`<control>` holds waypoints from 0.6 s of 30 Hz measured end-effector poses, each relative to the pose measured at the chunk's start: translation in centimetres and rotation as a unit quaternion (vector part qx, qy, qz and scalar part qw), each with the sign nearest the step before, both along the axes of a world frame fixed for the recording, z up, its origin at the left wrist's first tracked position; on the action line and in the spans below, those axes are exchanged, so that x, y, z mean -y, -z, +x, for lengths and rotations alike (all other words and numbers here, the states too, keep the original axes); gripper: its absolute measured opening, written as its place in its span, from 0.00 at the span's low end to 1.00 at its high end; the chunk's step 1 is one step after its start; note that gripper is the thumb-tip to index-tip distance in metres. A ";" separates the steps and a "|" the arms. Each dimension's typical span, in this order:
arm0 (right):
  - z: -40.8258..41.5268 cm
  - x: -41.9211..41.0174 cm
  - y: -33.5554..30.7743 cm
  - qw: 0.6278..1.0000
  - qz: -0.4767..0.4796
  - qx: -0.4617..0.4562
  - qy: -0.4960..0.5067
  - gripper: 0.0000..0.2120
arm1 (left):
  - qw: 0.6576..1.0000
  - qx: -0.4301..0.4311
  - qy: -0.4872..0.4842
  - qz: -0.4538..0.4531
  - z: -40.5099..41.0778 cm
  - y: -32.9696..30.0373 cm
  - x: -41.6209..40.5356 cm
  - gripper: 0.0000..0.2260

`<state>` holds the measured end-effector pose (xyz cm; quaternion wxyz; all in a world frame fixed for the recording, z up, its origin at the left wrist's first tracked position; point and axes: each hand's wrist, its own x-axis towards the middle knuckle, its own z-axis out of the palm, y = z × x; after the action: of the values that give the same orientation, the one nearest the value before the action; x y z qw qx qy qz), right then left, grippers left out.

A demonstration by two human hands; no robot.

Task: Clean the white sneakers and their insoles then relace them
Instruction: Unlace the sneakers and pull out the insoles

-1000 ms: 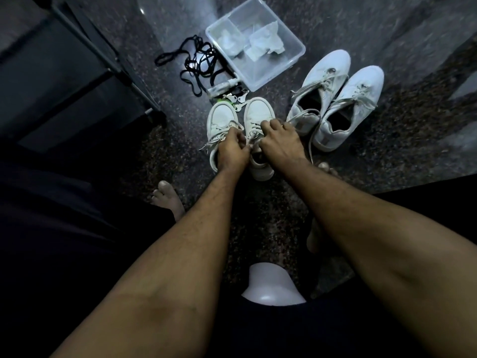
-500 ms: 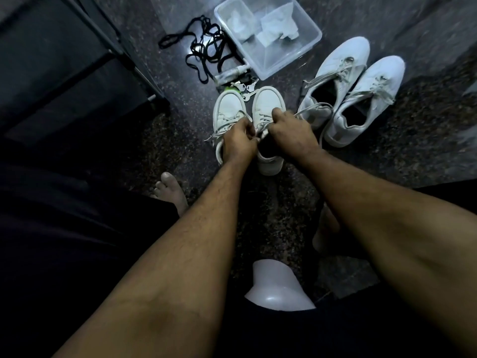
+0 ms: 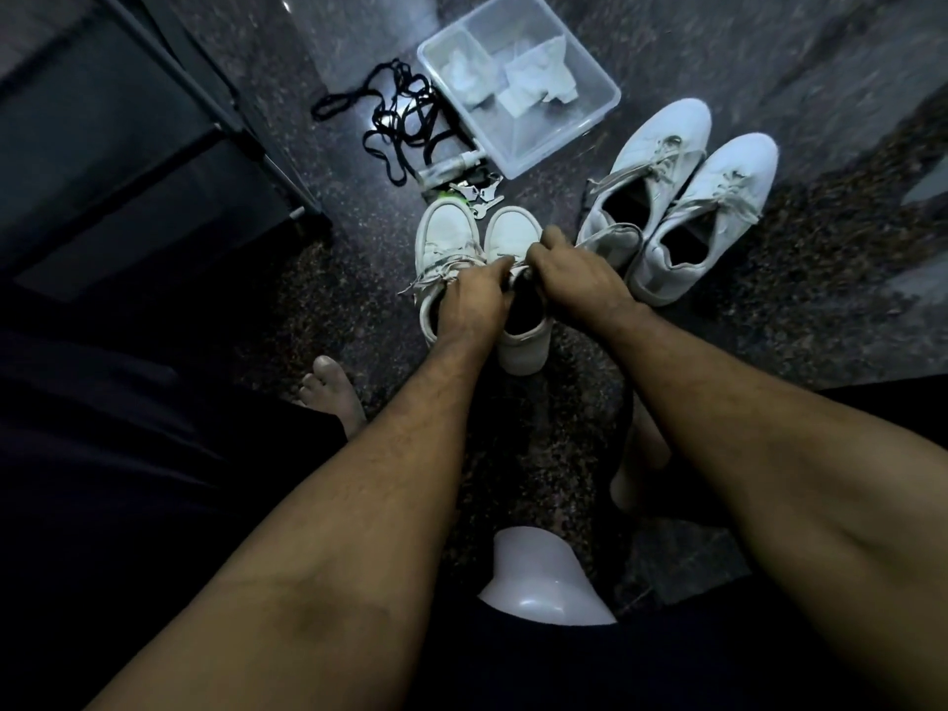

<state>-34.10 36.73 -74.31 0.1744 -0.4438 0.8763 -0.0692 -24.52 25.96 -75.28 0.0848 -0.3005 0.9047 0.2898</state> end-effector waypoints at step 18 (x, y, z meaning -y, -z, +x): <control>-10.2 5.0 1.7 0.936 -0.175 0.059 0.298 0.10 | 0.994 0.001 0.059 -0.088 -6.5 -1.2 3.7 0.17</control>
<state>-44.32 31.76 -76.00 0.1165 -0.1808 0.9305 -0.2966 -31.06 22.22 -74.10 0.0759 -0.2535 0.9427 0.2034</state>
